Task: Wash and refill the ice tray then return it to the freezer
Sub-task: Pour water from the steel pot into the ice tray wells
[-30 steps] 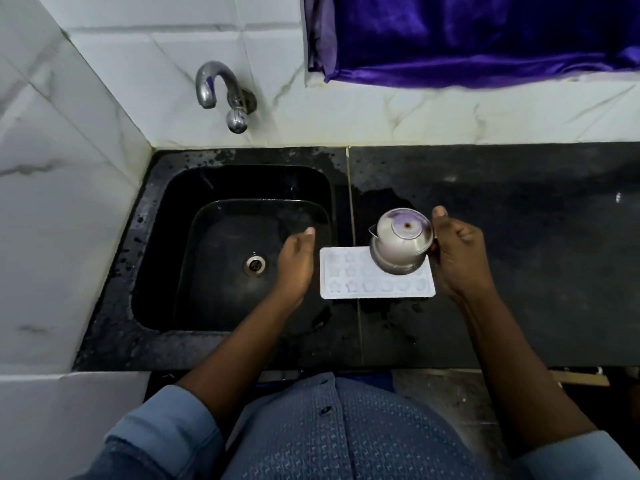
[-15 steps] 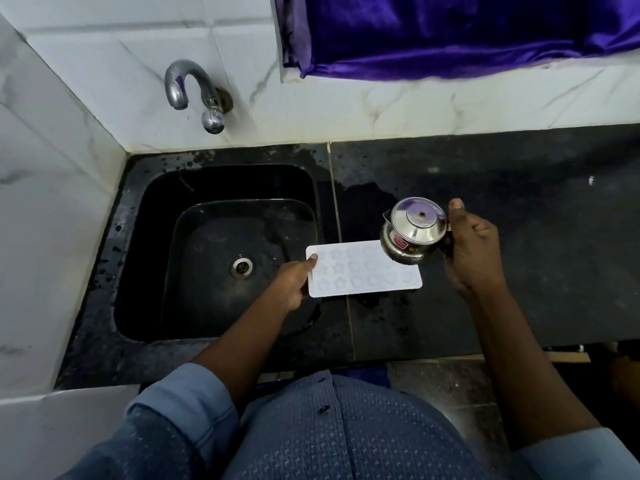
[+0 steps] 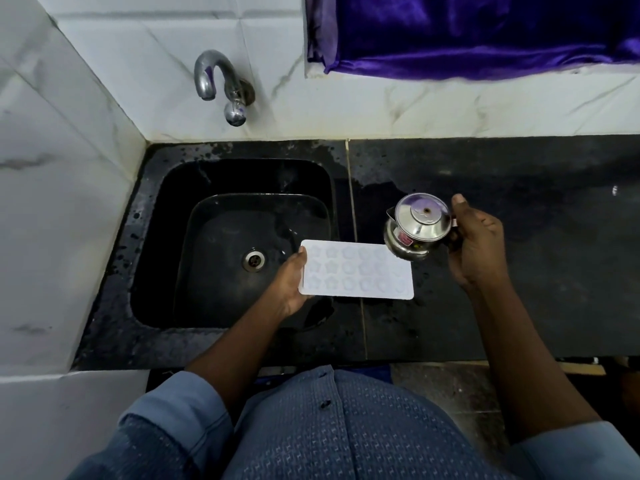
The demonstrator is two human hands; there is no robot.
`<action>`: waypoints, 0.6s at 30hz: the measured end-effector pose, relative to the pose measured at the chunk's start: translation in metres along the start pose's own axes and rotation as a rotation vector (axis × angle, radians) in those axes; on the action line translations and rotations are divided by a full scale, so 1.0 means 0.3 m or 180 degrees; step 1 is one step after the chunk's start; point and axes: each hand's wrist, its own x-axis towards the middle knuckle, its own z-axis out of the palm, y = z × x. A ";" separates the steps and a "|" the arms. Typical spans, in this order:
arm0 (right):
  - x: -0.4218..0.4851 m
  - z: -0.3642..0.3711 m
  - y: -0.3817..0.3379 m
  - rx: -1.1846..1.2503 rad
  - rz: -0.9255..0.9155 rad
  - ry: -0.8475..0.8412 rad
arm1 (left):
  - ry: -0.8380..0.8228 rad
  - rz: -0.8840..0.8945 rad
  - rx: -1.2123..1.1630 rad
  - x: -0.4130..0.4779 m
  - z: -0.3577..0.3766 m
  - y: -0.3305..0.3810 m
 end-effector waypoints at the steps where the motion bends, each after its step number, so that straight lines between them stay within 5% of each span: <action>1: 0.003 0.013 0.002 -0.0003 0.0029 -0.0042 | -0.0013 0.0033 -0.0078 -0.005 -0.011 -0.003; 18: 0.067 0.433 -0.185 -0.0558 -0.0093 -0.1324 | 0.0162 0.0703 -0.0715 -0.286 -0.222 0.259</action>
